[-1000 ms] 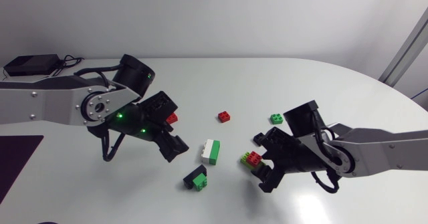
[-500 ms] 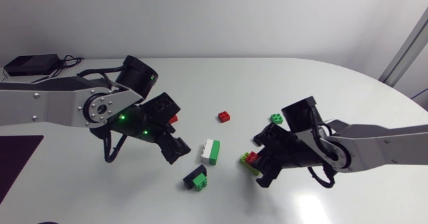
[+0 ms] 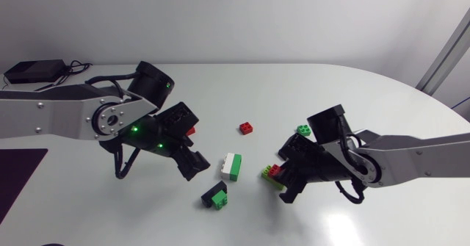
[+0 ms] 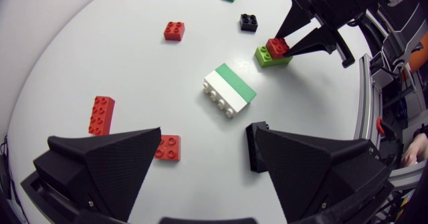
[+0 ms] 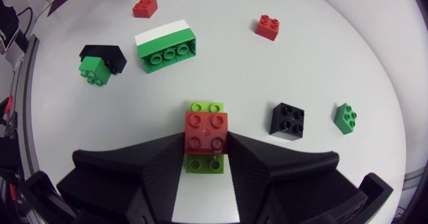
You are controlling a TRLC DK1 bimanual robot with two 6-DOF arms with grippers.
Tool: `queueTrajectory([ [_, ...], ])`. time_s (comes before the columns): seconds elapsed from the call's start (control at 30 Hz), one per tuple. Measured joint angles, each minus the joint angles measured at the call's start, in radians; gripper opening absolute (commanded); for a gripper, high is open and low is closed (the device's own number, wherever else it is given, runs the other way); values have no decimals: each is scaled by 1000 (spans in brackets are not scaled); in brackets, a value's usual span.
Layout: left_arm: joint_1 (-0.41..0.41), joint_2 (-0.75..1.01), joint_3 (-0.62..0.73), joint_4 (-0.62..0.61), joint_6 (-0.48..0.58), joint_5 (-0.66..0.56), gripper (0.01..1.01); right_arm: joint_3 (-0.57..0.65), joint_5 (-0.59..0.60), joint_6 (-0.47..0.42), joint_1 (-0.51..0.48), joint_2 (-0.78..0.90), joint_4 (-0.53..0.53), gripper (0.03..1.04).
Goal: Separate the duplo bricks
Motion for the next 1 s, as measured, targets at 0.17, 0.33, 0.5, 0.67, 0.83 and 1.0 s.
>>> queueTrajectory([
  [0.17,-1,0,1,-1,2,62,982,3,-88,0,-32,-110,-85,377],
  [0.33,0,-1,16,-27,37,229,982,50,-249,2,-109,-201,-209,377],
  [0.5,26,-14,35,-83,100,478,982,111,-430,17,-193,-220,-311,377],
  [0.67,59,-20,75,-182,177,671,980,153,-592,27,-250,-224,-403,375],
  [0.83,64,37,141,-264,263,775,980,190,-716,32,-279,-224,-473,375],
  [1.0,63,122,198,-319,341,842,980,202,-827,41,-309,-219,-497,377],
])
